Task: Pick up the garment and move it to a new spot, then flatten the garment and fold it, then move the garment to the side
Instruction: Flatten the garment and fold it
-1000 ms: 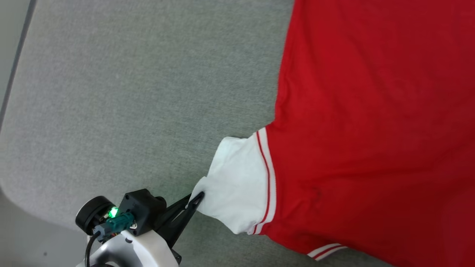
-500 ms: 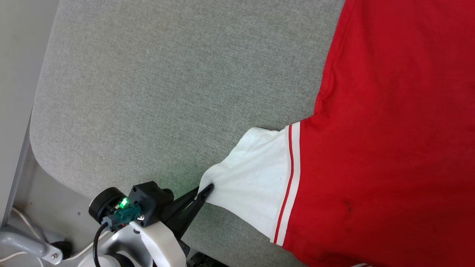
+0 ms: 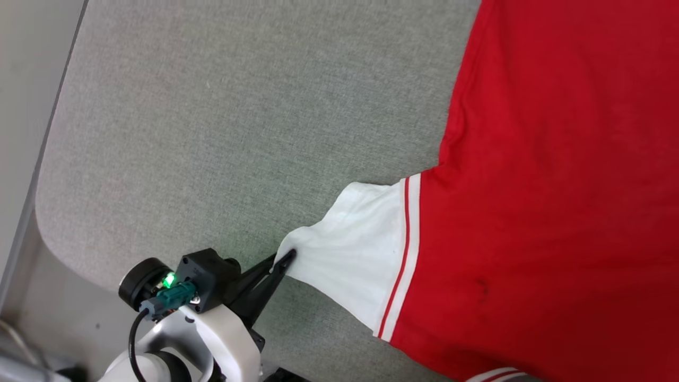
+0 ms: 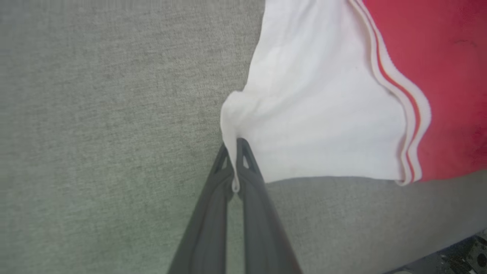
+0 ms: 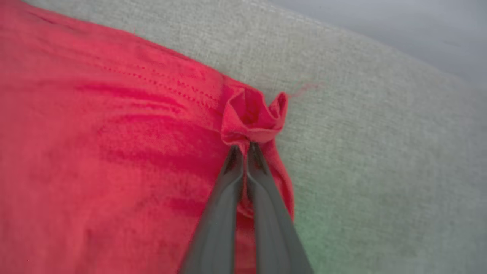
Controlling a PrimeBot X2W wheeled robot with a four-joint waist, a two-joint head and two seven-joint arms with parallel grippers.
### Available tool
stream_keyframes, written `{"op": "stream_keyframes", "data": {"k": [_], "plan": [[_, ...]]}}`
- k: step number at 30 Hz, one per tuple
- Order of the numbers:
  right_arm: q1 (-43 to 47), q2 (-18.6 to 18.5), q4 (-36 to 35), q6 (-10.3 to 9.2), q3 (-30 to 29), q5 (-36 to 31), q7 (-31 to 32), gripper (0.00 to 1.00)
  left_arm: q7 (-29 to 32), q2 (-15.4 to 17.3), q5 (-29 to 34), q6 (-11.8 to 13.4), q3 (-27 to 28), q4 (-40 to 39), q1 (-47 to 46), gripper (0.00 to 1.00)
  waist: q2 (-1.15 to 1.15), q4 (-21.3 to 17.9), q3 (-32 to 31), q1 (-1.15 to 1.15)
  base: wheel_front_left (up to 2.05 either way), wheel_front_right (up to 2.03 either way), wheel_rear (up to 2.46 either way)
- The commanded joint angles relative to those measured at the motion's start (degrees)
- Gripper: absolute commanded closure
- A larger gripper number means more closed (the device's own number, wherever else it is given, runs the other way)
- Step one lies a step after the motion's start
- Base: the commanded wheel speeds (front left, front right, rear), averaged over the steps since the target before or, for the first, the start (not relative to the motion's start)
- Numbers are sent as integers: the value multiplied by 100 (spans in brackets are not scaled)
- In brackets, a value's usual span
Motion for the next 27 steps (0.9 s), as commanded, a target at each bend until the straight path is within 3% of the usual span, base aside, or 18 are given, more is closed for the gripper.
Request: {"op": "stream_keyframes", "data": {"k": [1, 12, 16, 27], "plan": [[459, 20, 255, -8, 16, 27, 42, 100, -37, 30, 12, 39, 55, 0, -23, 100, 0, -177, -236, 0, 0, 0, 0], [1736, 330, 329, -7, 146, 530, -411, 100, 83, 230, -135, 307, 249, -17, 275, 100, 0, -948, -1366, 0, 0, 0, 0], [2565, 562, -54, -7, 103, 1020, -662, 100, 124, 354, -146, 497, 305, 49, 530, 100, 0, -1336, -1925, 0, 0, 0, 0], [4217, 663, -1086, -7, -267, 1329, -533, 100, 35, 369, -255, 819, 426, -6, 986, 100, 0, -1803, -2550, 0, 0, 0, 0]]}}
